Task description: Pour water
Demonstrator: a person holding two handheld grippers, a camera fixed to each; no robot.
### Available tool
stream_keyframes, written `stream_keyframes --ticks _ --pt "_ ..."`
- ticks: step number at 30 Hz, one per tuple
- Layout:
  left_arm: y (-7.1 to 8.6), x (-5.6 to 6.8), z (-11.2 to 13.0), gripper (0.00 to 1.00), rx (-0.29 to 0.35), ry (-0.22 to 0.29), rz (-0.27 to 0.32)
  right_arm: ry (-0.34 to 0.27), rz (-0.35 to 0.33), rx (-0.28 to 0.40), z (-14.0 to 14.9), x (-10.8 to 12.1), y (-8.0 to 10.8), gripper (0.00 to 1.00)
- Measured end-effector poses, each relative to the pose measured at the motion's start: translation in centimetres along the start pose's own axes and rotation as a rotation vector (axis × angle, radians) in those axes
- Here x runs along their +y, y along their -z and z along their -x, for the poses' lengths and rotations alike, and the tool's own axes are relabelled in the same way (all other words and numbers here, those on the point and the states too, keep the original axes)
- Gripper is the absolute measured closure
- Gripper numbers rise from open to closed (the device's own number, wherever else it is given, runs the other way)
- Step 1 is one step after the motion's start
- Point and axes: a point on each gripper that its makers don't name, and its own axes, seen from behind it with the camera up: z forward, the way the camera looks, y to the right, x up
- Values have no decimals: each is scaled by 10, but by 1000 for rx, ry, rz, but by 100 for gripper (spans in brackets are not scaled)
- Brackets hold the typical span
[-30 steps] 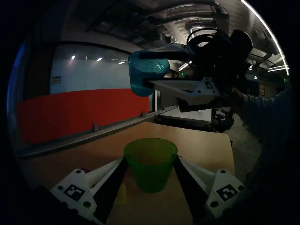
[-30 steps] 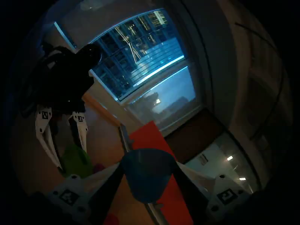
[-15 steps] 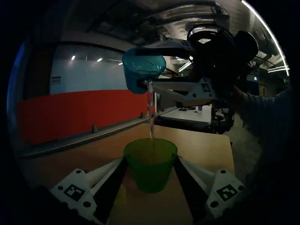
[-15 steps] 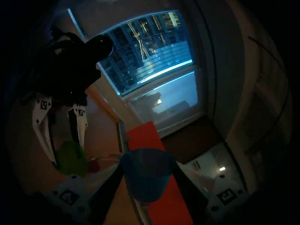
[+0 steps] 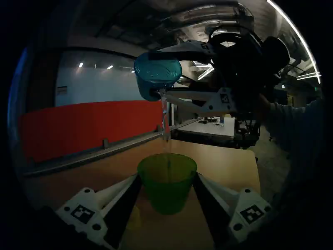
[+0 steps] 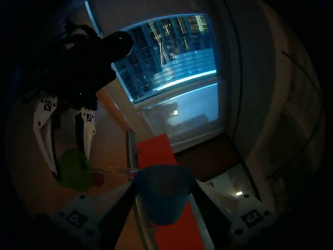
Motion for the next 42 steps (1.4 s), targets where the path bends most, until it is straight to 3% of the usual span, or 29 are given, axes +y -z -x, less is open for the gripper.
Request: stream_keyframes --ticks 42 --pt "-2 0 1 16 2 3 0 235 26 4 -8 19 -3 9"
